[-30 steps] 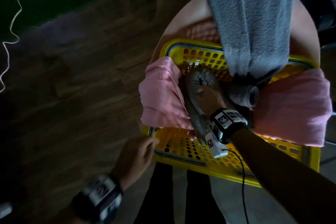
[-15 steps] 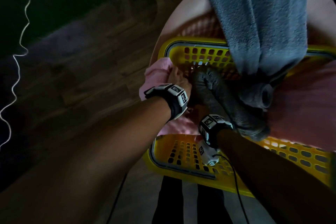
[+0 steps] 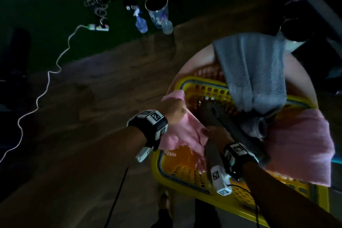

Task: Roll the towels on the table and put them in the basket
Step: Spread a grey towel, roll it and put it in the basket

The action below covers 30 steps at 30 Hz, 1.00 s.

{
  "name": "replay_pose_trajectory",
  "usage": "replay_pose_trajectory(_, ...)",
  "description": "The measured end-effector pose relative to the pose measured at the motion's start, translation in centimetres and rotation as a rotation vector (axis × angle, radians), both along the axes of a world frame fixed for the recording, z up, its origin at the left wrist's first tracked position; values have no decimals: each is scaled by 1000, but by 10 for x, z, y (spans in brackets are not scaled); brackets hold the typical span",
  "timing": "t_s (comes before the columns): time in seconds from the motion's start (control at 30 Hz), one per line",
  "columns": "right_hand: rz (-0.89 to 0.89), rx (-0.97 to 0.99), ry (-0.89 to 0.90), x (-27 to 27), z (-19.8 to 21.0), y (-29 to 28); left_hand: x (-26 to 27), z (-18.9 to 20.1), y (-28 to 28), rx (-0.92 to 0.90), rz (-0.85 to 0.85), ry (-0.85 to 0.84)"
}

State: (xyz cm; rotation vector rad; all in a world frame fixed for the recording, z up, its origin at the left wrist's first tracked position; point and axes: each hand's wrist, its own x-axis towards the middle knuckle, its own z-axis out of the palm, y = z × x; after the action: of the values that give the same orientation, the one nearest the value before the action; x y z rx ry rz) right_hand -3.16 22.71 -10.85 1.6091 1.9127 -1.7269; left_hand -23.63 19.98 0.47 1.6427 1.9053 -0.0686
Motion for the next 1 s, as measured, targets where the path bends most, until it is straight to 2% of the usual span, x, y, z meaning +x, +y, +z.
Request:
replay_pose_trajectory(0.13,-111,191,231,-13,74,5,-31,55,-21,270,251,-186)
replay_pose_trajectory(0.2,-103,290,340,-33,133,2,-48,91,-37,468,385,-346)
replay_pose_trajectory(0.23,-77,345,367,-44,162,-3,-61,107,-48,529,400,-361)
replay_pose_trajectory(0.4,-85,589,467,-94,301,-41,-110,216,-104,711,384,-308)
replay_pose_trajectory(0.5,-13,808,457,-116,389,-62,-137,288,-135,814,354,-263)
replay_pose_trajectory(0.73,11,1170,587,-147,590,-102,-163,473,-183,1194,264,-234)
replay_pose_trajectory(0.87,-32,1299,624,-150,676,-126,-164,558,-208,1301,264,-168)
replay_pose_trajectory(1.0,-15,1437,655,-150,746,-156,-166,615,-233,1393,256,-159)
